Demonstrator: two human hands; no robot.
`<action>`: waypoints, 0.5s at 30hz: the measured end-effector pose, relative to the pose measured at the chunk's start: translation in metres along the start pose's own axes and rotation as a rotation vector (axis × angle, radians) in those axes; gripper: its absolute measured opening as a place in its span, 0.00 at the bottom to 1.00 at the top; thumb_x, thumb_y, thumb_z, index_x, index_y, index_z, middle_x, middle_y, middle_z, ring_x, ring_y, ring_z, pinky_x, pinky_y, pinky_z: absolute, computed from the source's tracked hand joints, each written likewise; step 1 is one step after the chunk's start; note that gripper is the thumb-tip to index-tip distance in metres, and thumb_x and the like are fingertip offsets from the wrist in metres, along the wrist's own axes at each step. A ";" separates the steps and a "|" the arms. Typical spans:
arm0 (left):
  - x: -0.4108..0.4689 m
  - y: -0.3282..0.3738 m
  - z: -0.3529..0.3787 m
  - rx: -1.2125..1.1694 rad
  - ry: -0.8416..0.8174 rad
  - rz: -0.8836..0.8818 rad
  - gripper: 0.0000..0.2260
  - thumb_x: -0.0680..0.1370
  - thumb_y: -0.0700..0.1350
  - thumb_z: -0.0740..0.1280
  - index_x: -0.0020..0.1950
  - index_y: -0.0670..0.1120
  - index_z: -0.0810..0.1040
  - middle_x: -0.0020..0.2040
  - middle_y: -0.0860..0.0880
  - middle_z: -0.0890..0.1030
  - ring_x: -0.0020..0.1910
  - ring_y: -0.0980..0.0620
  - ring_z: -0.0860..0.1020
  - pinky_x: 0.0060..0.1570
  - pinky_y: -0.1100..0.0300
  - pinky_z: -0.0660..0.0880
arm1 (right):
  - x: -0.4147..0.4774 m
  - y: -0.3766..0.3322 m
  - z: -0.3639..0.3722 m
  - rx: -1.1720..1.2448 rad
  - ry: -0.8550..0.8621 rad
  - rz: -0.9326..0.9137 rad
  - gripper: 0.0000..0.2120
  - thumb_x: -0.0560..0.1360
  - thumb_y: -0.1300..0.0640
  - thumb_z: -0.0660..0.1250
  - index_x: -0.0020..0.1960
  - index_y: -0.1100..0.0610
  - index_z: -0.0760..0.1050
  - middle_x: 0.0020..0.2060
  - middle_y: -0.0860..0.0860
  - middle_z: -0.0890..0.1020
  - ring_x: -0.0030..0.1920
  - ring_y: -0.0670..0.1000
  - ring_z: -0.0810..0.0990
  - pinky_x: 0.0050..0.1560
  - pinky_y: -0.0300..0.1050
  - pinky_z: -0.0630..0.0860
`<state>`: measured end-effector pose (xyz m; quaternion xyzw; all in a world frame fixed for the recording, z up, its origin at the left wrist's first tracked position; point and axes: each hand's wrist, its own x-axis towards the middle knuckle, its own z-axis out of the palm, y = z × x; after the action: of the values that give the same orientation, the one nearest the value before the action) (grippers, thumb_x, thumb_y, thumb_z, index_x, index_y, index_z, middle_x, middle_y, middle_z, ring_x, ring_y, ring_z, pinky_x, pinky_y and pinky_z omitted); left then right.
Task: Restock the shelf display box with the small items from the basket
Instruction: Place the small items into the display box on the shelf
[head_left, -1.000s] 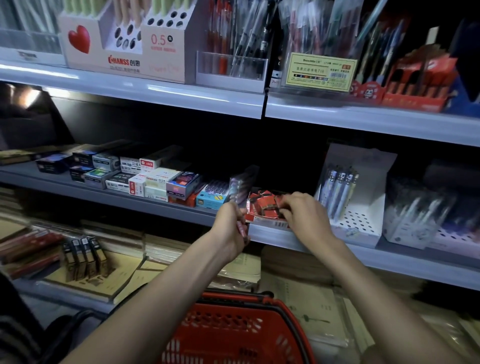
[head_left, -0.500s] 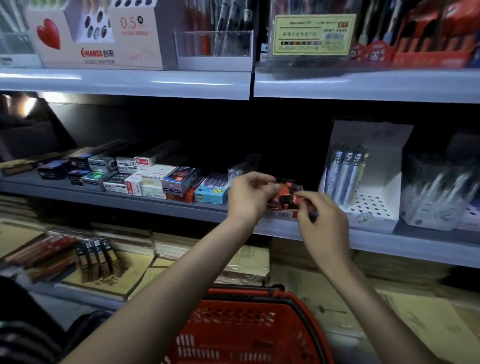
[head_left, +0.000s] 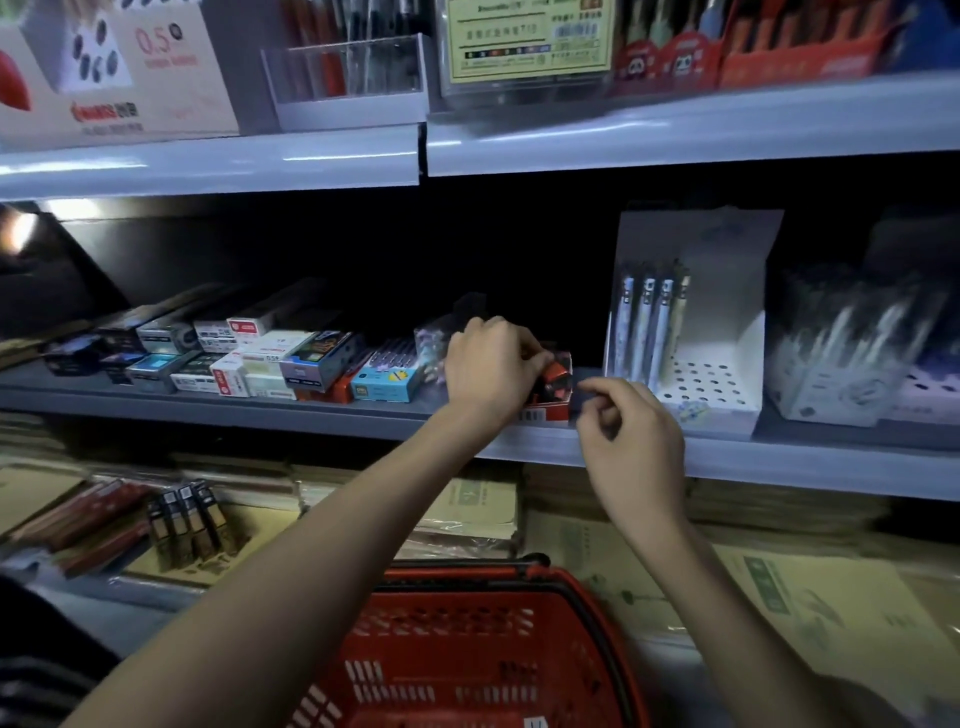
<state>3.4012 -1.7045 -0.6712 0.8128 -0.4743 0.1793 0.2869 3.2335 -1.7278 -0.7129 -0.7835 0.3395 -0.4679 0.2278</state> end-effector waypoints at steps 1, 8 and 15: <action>-0.001 0.000 -0.003 -0.002 -0.014 0.008 0.10 0.77 0.58 0.70 0.52 0.55 0.87 0.47 0.51 0.85 0.54 0.45 0.78 0.52 0.50 0.72 | 0.001 0.000 -0.001 -0.001 0.001 0.006 0.11 0.79 0.60 0.67 0.59 0.52 0.82 0.43 0.43 0.76 0.39 0.37 0.75 0.37 0.26 0.65; -0.031 -0.012 -0.034 -0.016 -0.063 0.078 0.11 0.76 0.54 0.71 0.57 0.55 0.84 0.51 0.51 0.82 0.54 0.46 0.79 0.52 0.50 0.75 | -0.010 -0.003 -0.003 0.021 -0.033 0.044 0.11 0.78 0.58 0.69 0.59 0.50 0.80 0.44 0.43 0.76 0.40 0.38 0.75 0.38 0.28 0.66; -0.095 -0.052 -0.073 0.068 -0.092 0.117 0.12 0.77 0.53 0.67 0.58 0.52 0.83 0.52 0.50 0.80 0.54 0.46 0.78 0.52 0.50 0.75 | -0.034 -0.013 0.007 -0.010 -0.121 0.024 0.12 0.79 0.53 0.70 0.62 0.51 0.80 0.48 0.45 0.77 0.44 0.42 0.76 0.46 0.43 0.77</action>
<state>3.3988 -1.5749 -0.6837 0.8002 -0.5274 0.1743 0.2261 3.2324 -1.6938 -0.7265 -0.8074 0.3371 -0.4151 0.2496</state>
